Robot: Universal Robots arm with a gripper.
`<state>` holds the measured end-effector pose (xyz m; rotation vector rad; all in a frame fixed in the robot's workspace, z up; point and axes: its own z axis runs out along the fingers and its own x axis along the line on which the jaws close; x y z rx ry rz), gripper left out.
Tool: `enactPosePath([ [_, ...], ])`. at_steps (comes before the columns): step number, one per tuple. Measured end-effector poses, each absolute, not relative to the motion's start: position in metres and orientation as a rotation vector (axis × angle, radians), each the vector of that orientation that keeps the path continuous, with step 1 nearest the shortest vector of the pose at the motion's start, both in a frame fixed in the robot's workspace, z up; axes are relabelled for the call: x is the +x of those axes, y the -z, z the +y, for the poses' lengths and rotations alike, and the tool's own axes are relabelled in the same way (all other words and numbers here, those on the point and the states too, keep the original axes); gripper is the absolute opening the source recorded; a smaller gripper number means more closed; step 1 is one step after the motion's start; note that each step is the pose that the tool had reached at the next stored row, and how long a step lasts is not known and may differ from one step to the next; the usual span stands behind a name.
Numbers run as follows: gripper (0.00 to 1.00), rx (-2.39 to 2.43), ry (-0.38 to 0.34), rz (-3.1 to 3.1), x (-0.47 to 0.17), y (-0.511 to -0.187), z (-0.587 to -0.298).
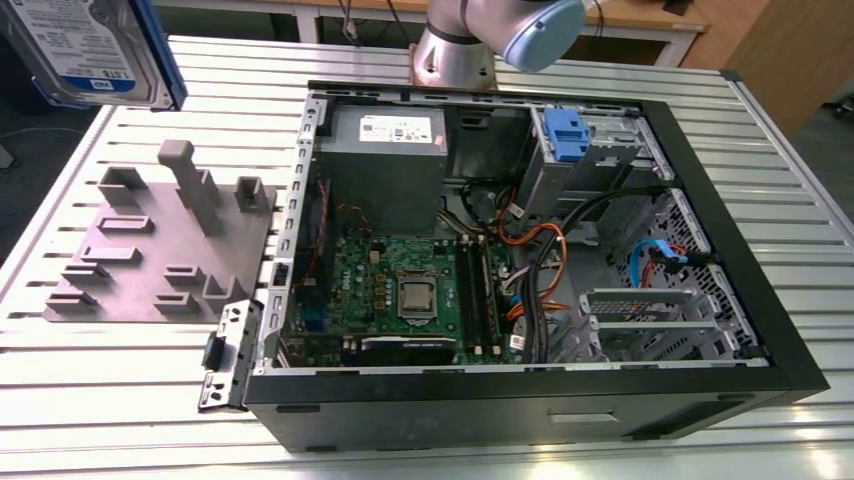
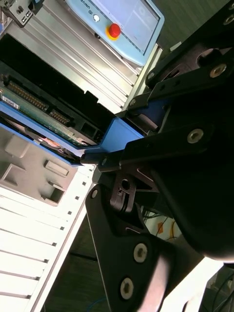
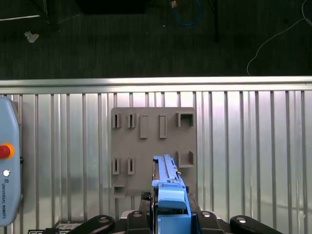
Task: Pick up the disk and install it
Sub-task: 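Pick up the disk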
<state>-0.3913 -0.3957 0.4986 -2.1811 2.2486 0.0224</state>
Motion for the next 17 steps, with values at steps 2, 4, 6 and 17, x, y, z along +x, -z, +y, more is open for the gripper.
enactPosePath([
  [2,0.37,-2.181,-0.022,2.249,-0.3902,-0.4985,-0.3962],
  [4,0.37,-2.181,-0.022,2.249,-0.3886,-0.4985,-0.3966],
  [6,0.37,-2.181,-0.022,2.249,-0.3877,-0.4985,-0.3967],
  [17,0.37,-2.181,-0.022,2.249,-0.3828,-0.4985,-0.3968],
])
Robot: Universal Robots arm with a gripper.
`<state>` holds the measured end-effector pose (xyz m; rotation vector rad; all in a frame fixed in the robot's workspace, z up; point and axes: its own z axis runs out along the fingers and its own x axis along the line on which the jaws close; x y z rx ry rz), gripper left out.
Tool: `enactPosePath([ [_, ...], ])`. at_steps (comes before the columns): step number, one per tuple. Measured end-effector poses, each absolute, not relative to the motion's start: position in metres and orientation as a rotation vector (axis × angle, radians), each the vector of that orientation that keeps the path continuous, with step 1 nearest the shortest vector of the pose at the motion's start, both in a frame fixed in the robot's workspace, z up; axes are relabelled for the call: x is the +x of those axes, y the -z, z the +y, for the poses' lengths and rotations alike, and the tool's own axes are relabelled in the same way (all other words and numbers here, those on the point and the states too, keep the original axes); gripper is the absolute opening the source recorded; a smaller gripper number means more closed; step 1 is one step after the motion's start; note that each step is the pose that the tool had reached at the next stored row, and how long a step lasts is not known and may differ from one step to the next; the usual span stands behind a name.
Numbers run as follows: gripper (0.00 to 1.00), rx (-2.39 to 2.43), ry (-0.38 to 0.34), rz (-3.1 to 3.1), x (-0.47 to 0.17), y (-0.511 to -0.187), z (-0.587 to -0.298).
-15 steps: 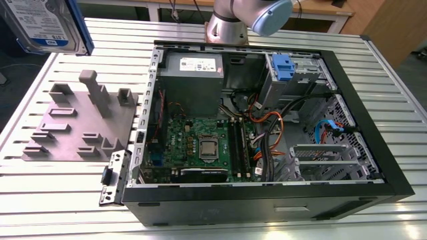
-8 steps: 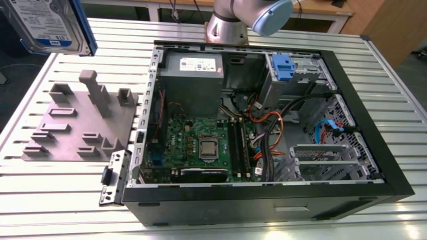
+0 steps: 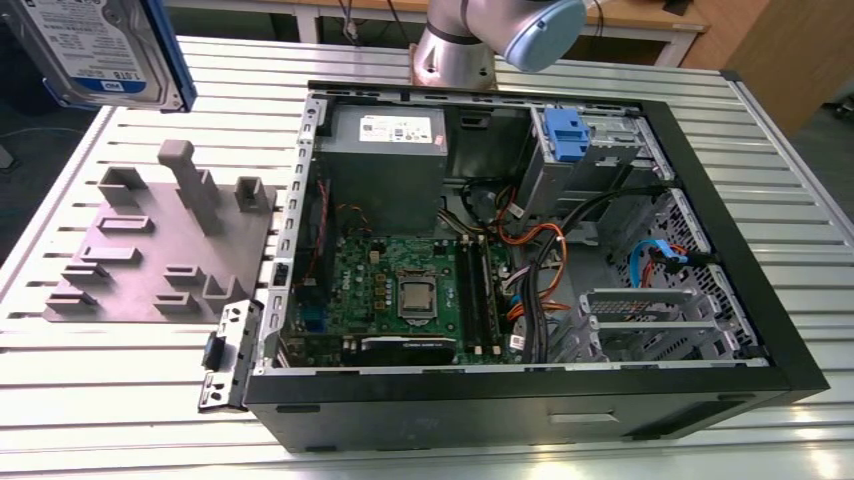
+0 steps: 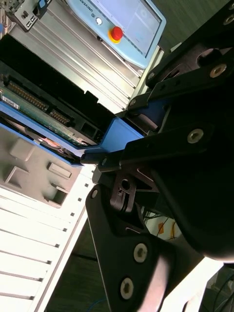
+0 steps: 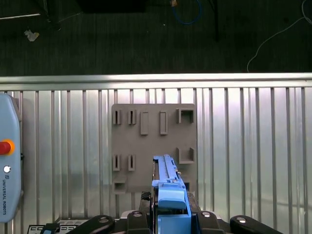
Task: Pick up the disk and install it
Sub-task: 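Pick up the disk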
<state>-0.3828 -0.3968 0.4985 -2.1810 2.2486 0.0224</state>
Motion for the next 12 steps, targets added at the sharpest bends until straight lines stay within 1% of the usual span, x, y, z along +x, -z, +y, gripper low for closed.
enactPosePath([
  [12,0.37,-2.181,-0.022,2.249,-0.3792,-0.4985,-0.3968],
])
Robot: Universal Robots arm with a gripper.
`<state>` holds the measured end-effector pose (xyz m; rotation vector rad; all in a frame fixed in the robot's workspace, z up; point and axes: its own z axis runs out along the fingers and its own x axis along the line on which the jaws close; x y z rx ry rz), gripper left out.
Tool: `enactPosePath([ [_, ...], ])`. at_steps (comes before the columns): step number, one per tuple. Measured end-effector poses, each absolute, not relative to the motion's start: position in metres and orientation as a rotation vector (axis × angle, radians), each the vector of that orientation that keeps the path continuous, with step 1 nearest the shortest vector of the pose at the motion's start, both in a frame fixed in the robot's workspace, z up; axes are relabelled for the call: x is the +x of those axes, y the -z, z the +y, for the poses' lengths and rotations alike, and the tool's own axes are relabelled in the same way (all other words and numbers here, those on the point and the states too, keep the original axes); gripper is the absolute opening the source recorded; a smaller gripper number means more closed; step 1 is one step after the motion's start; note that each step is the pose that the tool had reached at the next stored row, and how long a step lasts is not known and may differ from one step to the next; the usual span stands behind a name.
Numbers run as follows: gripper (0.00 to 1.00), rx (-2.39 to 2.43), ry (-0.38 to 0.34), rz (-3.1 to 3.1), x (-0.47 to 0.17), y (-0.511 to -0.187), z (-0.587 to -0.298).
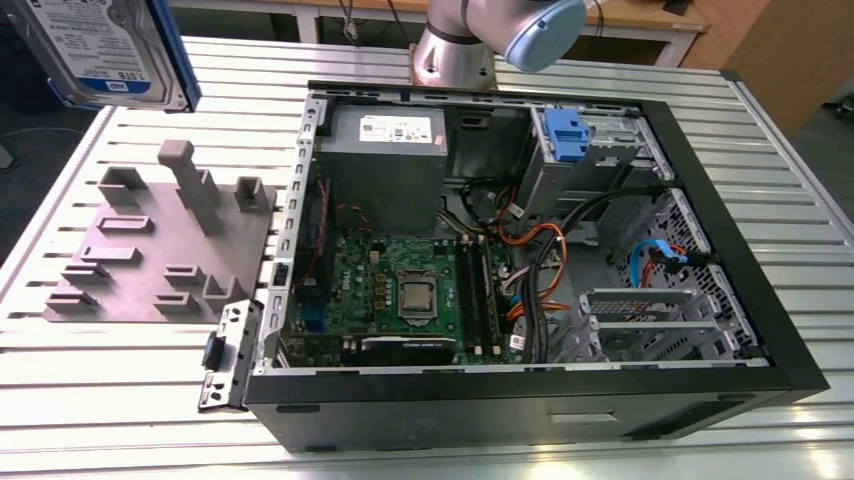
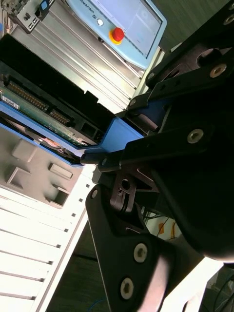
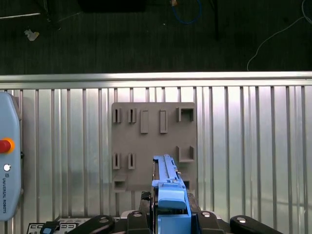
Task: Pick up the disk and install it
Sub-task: 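Pick up the disk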
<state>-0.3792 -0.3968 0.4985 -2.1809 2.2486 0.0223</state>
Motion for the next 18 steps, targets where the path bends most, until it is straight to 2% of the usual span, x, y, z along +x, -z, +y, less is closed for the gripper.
enactPosePath([
  [18,0.37,-2.181,-0.022,2.249,-0.3730,-0.4985,-0.3968],
])
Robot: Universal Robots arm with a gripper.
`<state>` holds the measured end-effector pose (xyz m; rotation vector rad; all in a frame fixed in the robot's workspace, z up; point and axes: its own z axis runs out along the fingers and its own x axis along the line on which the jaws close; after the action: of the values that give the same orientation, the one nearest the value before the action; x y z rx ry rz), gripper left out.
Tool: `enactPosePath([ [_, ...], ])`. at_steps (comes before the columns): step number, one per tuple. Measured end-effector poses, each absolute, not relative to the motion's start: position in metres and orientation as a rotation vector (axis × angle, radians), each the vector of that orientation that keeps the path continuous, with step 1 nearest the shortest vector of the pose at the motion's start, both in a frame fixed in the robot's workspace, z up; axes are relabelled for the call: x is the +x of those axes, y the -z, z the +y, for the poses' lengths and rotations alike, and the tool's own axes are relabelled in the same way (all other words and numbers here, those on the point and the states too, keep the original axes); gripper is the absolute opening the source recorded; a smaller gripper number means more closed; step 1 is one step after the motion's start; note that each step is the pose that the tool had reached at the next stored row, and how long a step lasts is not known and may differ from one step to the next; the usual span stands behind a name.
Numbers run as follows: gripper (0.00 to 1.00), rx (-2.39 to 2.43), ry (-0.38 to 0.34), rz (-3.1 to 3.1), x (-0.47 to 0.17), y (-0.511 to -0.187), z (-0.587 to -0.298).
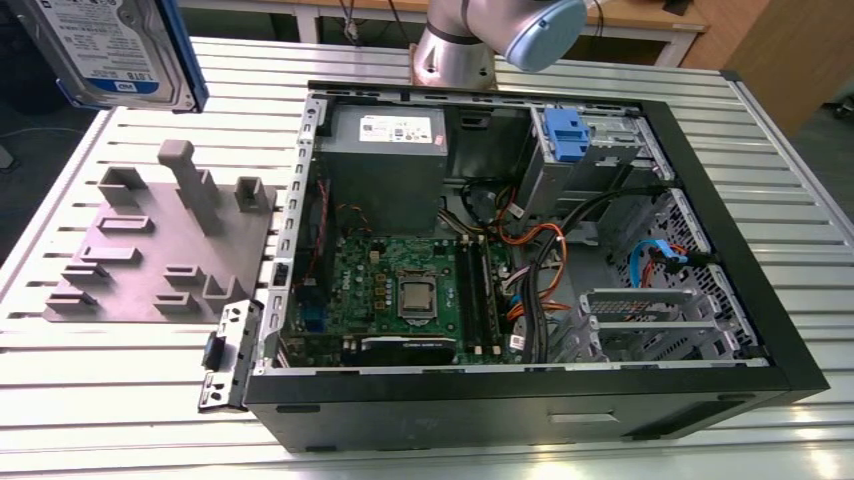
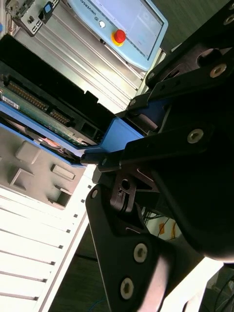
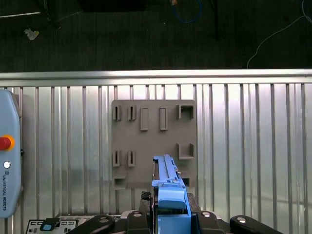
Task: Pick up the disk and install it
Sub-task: 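Pick up the disk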
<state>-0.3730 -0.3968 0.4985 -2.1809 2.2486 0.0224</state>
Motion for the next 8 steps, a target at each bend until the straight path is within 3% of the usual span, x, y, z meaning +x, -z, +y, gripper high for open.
enactPosePath([
  [8,0.37,-2.181,-0.022,2.249,-0.3710,-0.4985,-0.3968],
])
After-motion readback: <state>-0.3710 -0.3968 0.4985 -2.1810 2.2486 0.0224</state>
